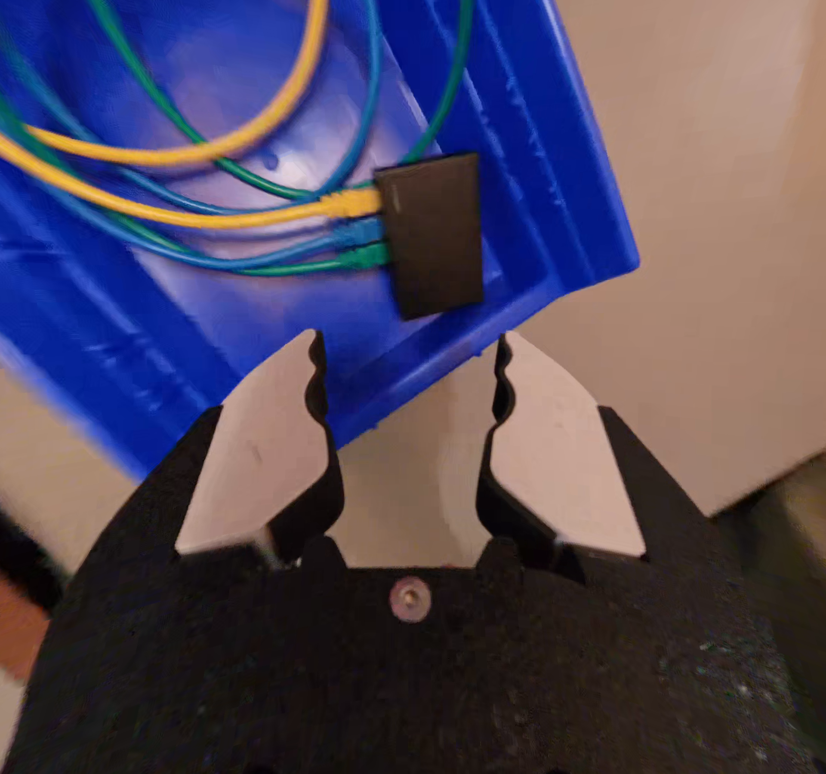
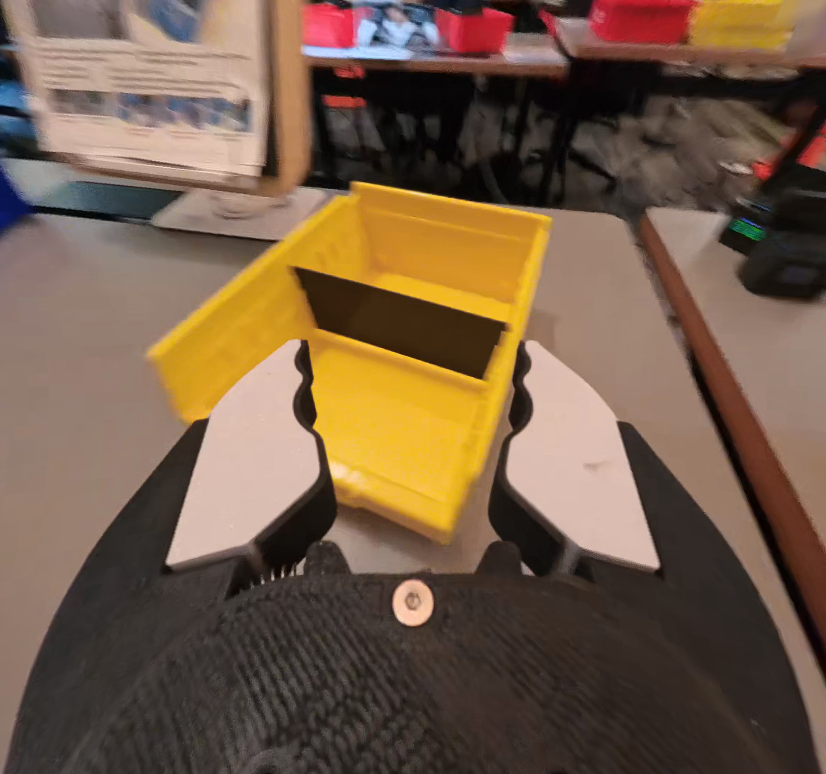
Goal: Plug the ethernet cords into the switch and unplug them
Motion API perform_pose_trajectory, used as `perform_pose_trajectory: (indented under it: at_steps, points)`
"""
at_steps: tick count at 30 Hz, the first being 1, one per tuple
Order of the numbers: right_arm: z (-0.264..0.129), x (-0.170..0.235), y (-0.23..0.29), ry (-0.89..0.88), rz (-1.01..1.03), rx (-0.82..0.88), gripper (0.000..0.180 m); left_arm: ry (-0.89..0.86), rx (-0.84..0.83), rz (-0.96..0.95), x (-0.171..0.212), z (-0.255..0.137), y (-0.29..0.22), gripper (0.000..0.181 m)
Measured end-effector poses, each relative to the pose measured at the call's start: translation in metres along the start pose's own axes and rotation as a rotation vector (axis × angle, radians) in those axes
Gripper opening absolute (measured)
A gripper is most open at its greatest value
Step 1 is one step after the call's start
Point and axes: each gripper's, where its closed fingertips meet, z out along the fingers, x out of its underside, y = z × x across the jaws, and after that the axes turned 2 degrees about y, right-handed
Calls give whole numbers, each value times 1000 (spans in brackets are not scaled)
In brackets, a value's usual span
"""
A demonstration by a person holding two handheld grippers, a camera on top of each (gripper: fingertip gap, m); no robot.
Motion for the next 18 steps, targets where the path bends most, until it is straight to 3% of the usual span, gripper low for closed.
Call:
perform_pose_trajectory:
  at_steps: [1, 5, 8, 10, 14, 18]
  points:
    - [-3, -4, 21, -8, -19, -68, 87, 50, 26, -3, 2, 11, -1, 72]
    - [-13, 3, 87, 4, -23, -255, 89, 247, 67, -42, 18, 46, 20, 83]
    - [-20, 11, 119, 5, 3, -390, 86, 234, 378, -149, 11, 55, -8, 86]
    - [-19, 14, 126, 13, 28, -418, 87, 234, 445, -150, 7, 64, -17, 83]
    - [-10, 23, 133, 48, 29, -429, 86, 257, 392, -68, 2, 77, -23, 49]
    - [-2, 28, 141, 66, -11, -430, 87, 241, 400, -74, -7, 83, -31, 44]
